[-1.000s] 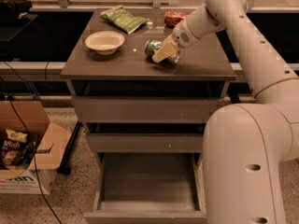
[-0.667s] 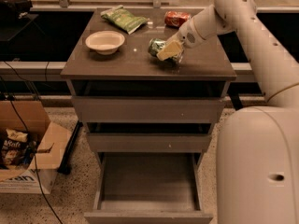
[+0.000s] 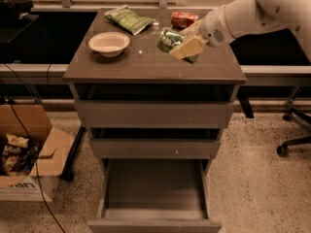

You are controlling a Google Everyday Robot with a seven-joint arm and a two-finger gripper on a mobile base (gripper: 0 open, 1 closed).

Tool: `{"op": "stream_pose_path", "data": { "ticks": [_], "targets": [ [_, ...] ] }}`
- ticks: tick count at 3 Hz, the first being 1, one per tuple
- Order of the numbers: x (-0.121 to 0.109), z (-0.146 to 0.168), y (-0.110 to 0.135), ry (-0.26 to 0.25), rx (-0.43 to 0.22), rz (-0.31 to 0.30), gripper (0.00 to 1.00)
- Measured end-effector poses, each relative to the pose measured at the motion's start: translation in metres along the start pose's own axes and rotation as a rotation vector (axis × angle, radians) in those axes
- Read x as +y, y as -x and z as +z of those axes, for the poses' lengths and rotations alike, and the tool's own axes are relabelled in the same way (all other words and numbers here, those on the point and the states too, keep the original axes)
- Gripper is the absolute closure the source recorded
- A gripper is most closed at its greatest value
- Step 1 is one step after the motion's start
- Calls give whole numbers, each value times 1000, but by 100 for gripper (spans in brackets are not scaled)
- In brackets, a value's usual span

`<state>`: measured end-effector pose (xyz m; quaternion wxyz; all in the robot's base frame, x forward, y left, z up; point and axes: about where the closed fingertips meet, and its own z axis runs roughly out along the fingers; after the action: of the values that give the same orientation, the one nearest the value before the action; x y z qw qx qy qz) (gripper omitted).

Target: Place green can into bottom drawer

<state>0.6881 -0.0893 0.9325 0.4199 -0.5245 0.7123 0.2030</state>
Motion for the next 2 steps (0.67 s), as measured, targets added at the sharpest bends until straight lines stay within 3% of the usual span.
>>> {"op": "stream_pose_path", "data": {
  "ticks": [1, 2],
  "targets": [
    [64, -30, -1, 47, -49, -62, 100],
    [122, -52, -17, 55, -30, -48, 100]
  ]
}}
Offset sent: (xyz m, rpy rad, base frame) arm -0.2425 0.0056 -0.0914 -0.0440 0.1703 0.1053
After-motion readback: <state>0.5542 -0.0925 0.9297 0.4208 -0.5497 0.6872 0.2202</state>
